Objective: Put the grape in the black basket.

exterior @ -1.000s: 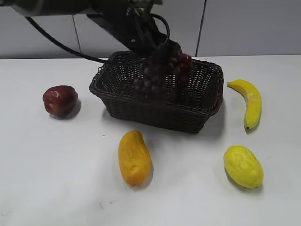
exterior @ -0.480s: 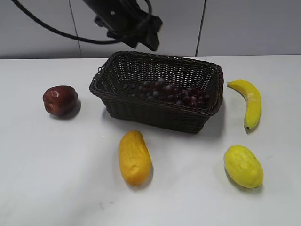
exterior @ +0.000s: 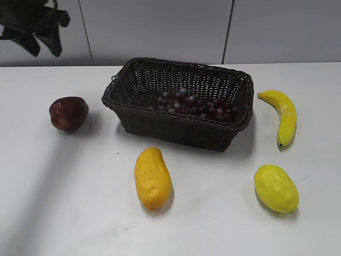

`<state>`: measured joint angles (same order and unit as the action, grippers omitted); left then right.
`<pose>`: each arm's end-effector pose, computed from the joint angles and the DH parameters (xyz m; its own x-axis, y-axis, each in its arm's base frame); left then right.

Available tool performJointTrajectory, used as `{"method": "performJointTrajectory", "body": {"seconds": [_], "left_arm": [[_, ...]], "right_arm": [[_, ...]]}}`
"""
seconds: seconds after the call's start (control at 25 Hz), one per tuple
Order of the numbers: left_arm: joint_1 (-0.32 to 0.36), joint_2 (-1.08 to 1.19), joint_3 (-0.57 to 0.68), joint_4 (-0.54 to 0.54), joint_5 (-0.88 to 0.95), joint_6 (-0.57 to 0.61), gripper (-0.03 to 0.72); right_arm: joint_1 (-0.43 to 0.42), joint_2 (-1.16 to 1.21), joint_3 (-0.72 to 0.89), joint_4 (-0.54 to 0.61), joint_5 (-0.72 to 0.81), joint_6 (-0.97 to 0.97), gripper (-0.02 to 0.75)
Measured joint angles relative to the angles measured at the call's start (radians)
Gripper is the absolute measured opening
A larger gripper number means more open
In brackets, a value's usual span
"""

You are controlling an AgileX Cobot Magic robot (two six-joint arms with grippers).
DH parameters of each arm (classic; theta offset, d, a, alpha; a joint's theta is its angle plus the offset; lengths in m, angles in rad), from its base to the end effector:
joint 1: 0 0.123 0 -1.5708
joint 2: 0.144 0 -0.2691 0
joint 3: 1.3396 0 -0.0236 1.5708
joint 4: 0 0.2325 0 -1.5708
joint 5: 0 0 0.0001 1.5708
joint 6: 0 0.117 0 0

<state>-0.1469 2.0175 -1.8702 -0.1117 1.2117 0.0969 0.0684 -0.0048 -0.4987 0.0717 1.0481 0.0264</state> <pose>0.4115 -0.0732 0.2449 -0.9331 0.1958 -0.3018 0.2302 0.9696 -0.0825 0.0177 0.0085 0.2579 -0.4464 0.0316 -0.8943 -0.0962 0.9919 0.0831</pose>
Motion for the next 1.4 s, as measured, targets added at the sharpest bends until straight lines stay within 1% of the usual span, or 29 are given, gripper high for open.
{"method": "performJointTrajectory", "body": {"seconds": [0.12, 0.24, 0.32, 0.56, 0.68, 0.8, 0.96, 1.08, 1.4], "left_arm": [[0.051, -0.067, 0.134, 0.008, 0.000, -0.005, 0.445], [0.070, -0.174, 0.312, 0.037, 0.002, -0.007, 0.440], [0.069, -0.254, 0.426, 0.054, 0.004, -0.007, 0.439], [0.069, -0.508, 0.765, 0.055, 0.000, -0.007, 0.431], [0.069, -0.626, 0.923, 0.057, -0.039, -0.007, 0.431], [0.069, -0.737, 1.053, 0.057, -0.066, -0.007, 0.429], [0.069, -0.874, 1.185, 0.056, -0.100, -0.007, 0.427], [0.069, -0.975, 1.260, 0.053, -0.122, -0.007, 0.427], [0.069, -1.271, 1.365, 0.048, -0.140, -0.007, 0.427]], "right_arm": [[0.000, 0.000, 0.000, 0.000, 0.000, 0.000, 0.589], [0.000, 0.000, 0.000, 0.000, 0.000, 0.000, 0.589], [0.000, 0.000, 0.000, 0.000, 0.000, 0.000, 0.589], [0.000, 0.000, 0.000, 0.000, 0.000, 0.000, 0.589], [0.000, 0.000, 0.000, 0.000, 0.000, 0.000, 0.589], [0.000, 0.000, 0.000, 0.000, 0.000, 0.000, 0.589], [0.000, 0.000, 0.000, 0.000, 0.000, 0.000, 0.589], [0.000, 0.000, 0.000, 0.000, 0.000, 0.000, 0.589], [0.000, 0.000, 0.000, 0.000, 0.000, 0.000, 0.589]]}}
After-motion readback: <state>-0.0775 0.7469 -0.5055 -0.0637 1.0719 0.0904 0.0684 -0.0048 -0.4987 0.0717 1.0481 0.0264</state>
